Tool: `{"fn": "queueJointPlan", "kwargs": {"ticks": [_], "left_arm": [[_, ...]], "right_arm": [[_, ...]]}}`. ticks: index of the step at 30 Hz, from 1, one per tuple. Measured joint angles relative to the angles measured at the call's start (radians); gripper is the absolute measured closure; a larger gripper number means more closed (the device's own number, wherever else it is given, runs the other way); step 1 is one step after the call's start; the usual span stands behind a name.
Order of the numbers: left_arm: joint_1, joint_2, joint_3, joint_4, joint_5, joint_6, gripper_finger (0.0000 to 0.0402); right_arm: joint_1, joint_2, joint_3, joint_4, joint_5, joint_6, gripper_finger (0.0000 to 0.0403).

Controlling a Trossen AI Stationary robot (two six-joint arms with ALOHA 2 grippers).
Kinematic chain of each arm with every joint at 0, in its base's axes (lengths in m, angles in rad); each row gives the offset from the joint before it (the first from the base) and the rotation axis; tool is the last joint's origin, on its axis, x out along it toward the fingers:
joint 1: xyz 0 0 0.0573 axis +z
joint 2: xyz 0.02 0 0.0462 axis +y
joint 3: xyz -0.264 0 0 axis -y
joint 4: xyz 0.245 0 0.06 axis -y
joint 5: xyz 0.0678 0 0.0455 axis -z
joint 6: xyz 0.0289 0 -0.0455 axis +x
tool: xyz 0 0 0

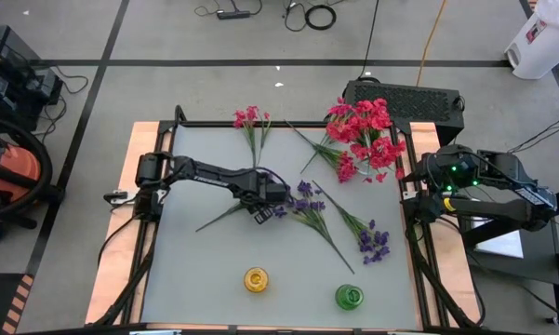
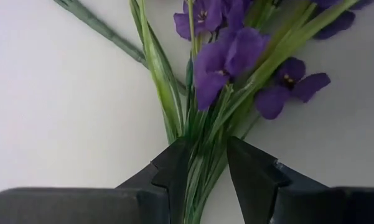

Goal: Sort flowers into vase by color
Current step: Put the left purple flower into the yellow transparent vase

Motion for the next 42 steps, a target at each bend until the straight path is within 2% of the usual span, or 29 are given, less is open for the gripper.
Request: {"fn": "queueJointPlan", "kwargs": {"ticks": [5, 16, 20, 27, 34, 42], "left_arm": [[0.002, -0.001, -0.058, 0.015, 0.022, -0.026, 0.0281], [-0.009, -0.001, -0.062, 0.028, 0.029, -0.051, 0.0282], [-0.015, 0.000, -0.062, 0.031, 0.035, -0.049, 0.0306], [-0.020, 0.000, -0.062, 0.013, 0.051, -0.057, 0.0391], [-0.031, 0.003, -0.041, -0.032, 0.051, -0.080, 0.0394], [-0.084, -0.015, 0.071, -0.222, -0.054, -0.165, 0.0398]], "right_arm": [[0.000, 0.000, 0.000, 0.000, 0.000, 0.000, 0.0046], [0.000, 0.000, 0.000, 0.024, 0.000, 0.000, 0.0046], [0.000, 0.000, 0.000, 0.032, 0.000, 0.000, 0.0046], [0.000, 0.000, 0.000, 0.032, 0.000, 0.000, 0.0046], [0.000, 0.000, 0.000, 0.031, 0.000, 0.000, 0.0046], [0.000, 0.000, 0.000, 0.031, 0.000, 0.000, 0.0046]]}}
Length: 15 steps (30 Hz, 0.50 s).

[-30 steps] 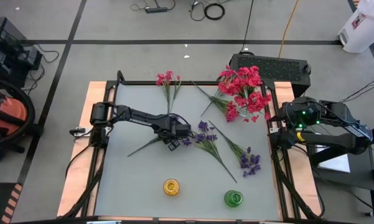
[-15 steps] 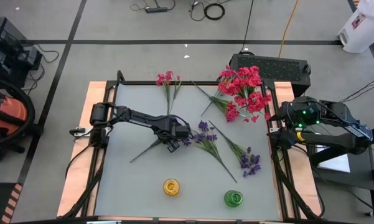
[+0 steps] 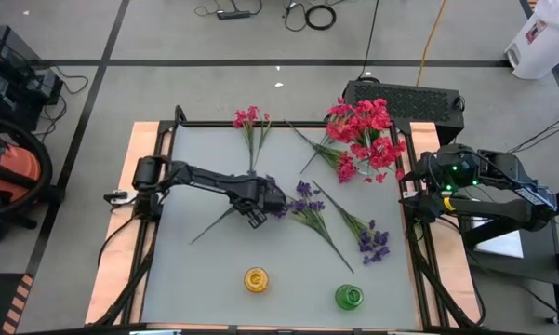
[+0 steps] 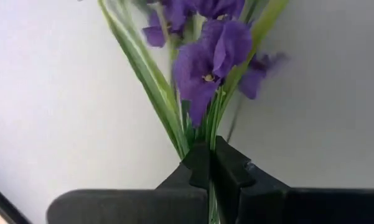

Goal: Sort flowers into vase by color
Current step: Put the left purple flower into the yellow transparent vase

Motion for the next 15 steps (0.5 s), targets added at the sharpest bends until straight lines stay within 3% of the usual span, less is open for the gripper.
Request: {"fn": "queueJointPlan", "kwargs": {"ticks": [15], "left_arm": [[-0.131, -0.040, 0.173, -0.136, -0.111, -0.170, 0.0399]], "right_arm": [[0.000, 0.000, 0.000, -0.001, 0.000, 0.000, 0.0046]]}}
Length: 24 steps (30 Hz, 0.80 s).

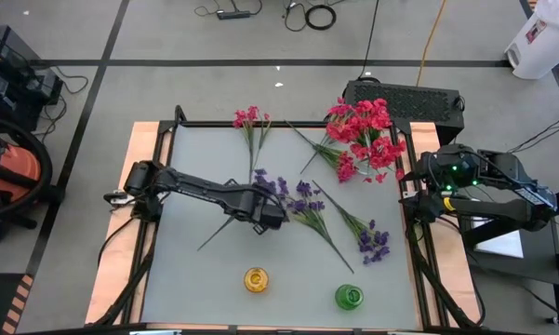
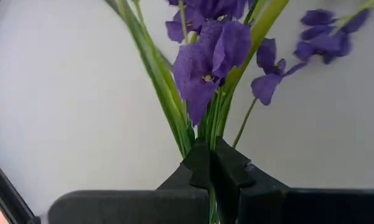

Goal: Sort flowers into vase by color
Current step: Put the left purple flower into the yellow transparent vase

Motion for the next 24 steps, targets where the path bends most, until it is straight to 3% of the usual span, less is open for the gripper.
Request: {"fn": "queueJointPlan", "kwargs": {"ticks": [15, 24], "left_arm": [[-0.152, 0.000, 0.123, 0.026, -0.285, -0.111, 0.0400], [-0.222, 0.000, 0.133, 0.142, -0.437, -0.113, 0.0400]], "right_arm": [[0.000, 0.000, 0.000, 0.000, 0.000, 0.000, 0.0046], [0.000, 0.000, 0.000, 0.000, 0.000, 0.000, 0.0046]]}}
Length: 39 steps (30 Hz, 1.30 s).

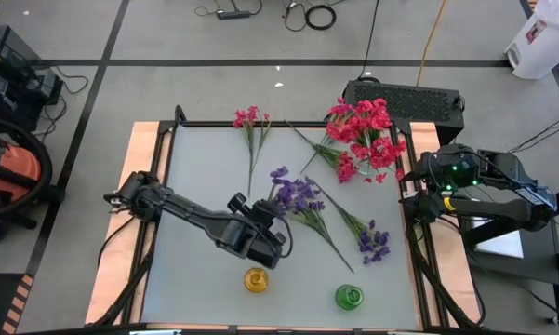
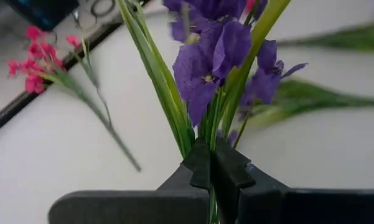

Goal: Sort flowers into vase by color
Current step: Put the left purple flower into the yellow transparent vase

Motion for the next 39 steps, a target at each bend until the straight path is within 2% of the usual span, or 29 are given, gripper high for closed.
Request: {"fn": "queueJointPlan", "kwargs": {"ticks": [6, 22, 30, 39], "left_arm": [[-0.039, 0.000, 0.000, 0.031, -0.110, -0.049, 0.0400], [-0.160, -0.047, -0.001, 0.108, -0.370, -0.051, 0.0400], [-0.277, -0.103, -0.001, 0.098, -0.482, -0.050, 0.0400], [-0.423, -0.176, -0.001, 0.098, -0.665, -0.050, 0.0400]], "right_arm": [[0.000, 0.000, 0.000, 0.000, 0.000, 0.000, 0.0046], [0.000, 0.000, 0.000, 0.000, 0.000, 0.000, 0.0046], [0.000, 0.000, 0.000, 0.000, 0.000, 0.000, 0.0046], [0.000, 0.000, 0.000, 0.000, 0.000, 0.000, 0.0046]]}}
